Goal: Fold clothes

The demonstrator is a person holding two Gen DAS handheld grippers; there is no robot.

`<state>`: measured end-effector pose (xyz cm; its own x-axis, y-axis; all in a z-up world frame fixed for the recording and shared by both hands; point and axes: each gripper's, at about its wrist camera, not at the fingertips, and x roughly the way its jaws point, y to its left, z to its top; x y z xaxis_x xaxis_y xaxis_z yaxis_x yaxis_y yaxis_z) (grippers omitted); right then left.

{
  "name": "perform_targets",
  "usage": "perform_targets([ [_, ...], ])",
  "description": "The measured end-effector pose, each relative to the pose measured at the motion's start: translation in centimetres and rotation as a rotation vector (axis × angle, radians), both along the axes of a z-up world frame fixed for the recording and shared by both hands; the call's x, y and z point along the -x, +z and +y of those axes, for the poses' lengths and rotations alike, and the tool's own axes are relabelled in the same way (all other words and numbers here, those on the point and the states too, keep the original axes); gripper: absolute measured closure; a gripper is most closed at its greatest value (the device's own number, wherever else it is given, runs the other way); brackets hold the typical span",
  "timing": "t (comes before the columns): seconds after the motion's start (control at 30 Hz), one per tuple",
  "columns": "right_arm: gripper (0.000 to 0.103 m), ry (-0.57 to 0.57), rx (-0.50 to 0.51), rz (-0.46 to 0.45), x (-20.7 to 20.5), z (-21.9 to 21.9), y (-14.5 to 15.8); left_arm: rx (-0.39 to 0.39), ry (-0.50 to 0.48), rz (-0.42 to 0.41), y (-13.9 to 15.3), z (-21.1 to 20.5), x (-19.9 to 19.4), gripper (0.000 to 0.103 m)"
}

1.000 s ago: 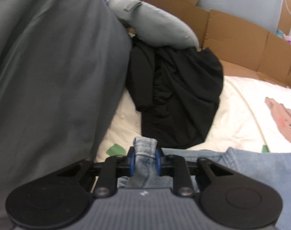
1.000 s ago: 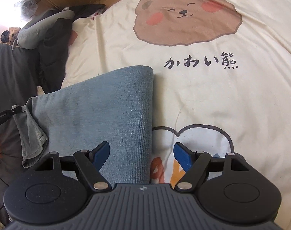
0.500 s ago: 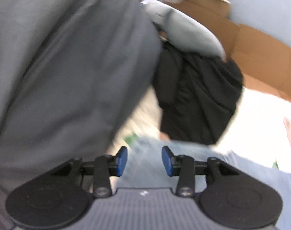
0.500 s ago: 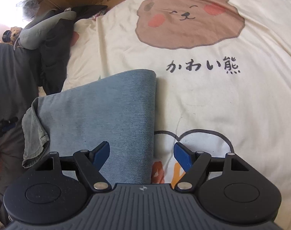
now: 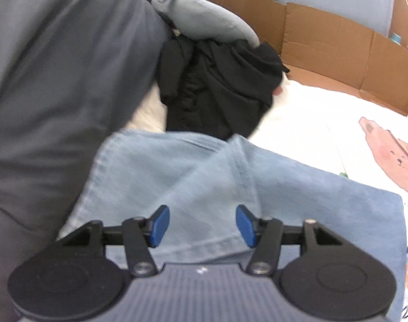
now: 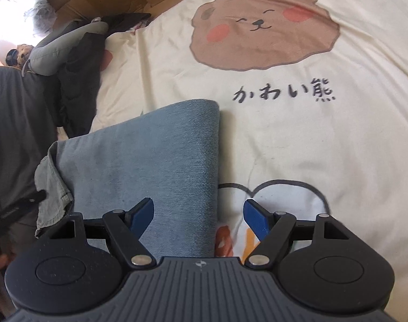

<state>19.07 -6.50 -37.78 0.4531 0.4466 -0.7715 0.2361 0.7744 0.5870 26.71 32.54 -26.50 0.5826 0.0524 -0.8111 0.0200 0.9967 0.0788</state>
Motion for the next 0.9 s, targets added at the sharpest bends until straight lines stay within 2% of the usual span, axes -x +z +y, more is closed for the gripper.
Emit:
perform_targets([
  [0.07,0.024,0.012,-0.008,-0.003,-0.1,0.3,-0.1,0.012,0.014,0.01,-1.2,-1.0,0.2,0.041],
  [0.2,0.024,0.009,-0.012,0.011,-0.1,0.5,-0.6,-0.039,0.027,0.03,-3.5,-2.3,-0.1,0.041],
  [0.3,0.024,0.007,-0.017,0.015,0.0,0.6,-0.7,-0.055,0.057,0.036,-4.6,-2.6,-0.2,0.032],
  [0.37,0.024,0.012,-0.018,0.017,0.2,0.7,-0.8,-0.055,0.076,0.036,-4.8,-2.6,-0.3,0.031],
  [0.5,0.024,0.014,-0.021,0.026,0.5,0.9,-1.1,-0.127,0.063,0.028,-5.1,-4.1,-0.2,0.032],
  [0.6,0.024,0.016,-0.024,0.027,0.5,1.1,-1.1,-0.198,0.04,-0.011,-5.5,-5.0,0.4,0.034],
  [0.63,0.024,0.02,-0.025,0.027,0.5,1.2,-1.1,-0.214,0.031,-0.019,-5.5,-5.2,0.7,0.041],
  [0.67,0.024,0.025,-0.023,0.025,0.4,1.2,-1.0,-0.21,0.015,-0.02,-5.5,-5.2,0.9,0.057],
  [0.77,0.024,0.028,-0.021,0.019,0.4,1.1,-0.8,-0.198,-0.027,-0.018,-4.5,-5.1,1.4,0.078],
  [0.9,0.024,0.023,-0.02,0.021,0.5,0.8,-0.9,-0.257,-0.078,-0.063,-1.7,-3.8,1.5,0.085],
])
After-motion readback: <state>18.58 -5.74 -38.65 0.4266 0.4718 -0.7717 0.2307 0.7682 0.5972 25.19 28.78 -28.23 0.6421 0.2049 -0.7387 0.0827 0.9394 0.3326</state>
